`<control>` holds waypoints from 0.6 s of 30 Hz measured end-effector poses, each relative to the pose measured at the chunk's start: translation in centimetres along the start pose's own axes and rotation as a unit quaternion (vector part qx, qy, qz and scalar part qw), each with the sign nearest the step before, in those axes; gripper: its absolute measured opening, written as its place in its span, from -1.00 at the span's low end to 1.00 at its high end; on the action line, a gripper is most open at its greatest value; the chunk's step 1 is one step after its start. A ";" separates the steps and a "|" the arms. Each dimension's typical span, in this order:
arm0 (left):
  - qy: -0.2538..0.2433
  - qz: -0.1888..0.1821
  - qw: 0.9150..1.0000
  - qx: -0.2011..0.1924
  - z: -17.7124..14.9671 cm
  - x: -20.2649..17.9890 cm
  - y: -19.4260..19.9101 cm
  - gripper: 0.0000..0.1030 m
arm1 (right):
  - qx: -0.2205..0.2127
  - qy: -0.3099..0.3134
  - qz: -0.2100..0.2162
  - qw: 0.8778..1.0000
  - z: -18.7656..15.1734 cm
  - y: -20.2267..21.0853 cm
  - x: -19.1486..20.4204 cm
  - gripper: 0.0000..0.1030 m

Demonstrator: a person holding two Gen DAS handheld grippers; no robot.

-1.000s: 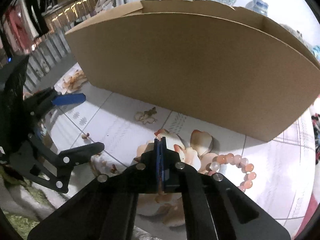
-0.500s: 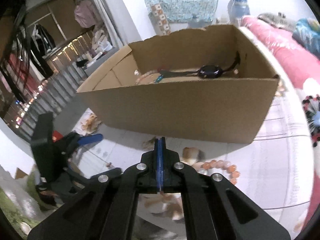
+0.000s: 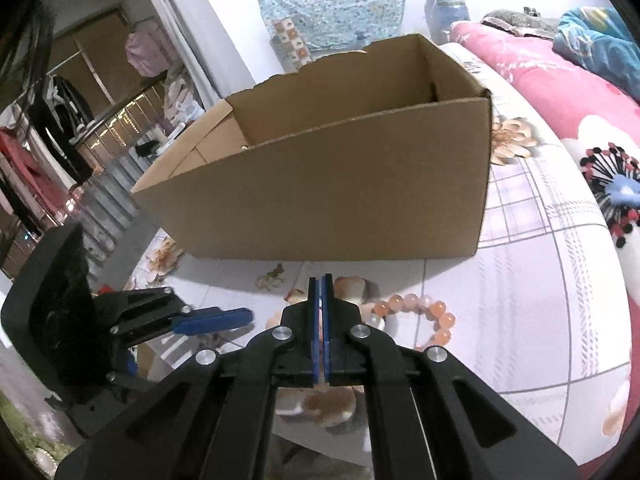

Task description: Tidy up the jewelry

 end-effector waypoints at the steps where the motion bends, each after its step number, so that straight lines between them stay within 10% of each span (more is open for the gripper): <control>1: 0.001 0.001 1.000 0.005 0.2 -0.1 -0.4 -0.52 | -0.002 -0.001 0.000 1.000 -0.1 0.1 -0.1 -0.96; 18: -0.051 0.043 0.998 0.021 1.6 -1.6 -1.9 -0.97 | -0.040 -0.030 0.027 0.998 -1.1 0.7 -2.3 -0.96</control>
Point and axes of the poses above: each gripper's, at about its wrist camera, not at the fingertips, and y roughly against the way its jaws point, x to its left, z to its top, the point moved 1 cm from there along -y, roughly the way its jaws point, and after that the axes turned 11 degrees about z, right-handed, at the moved point
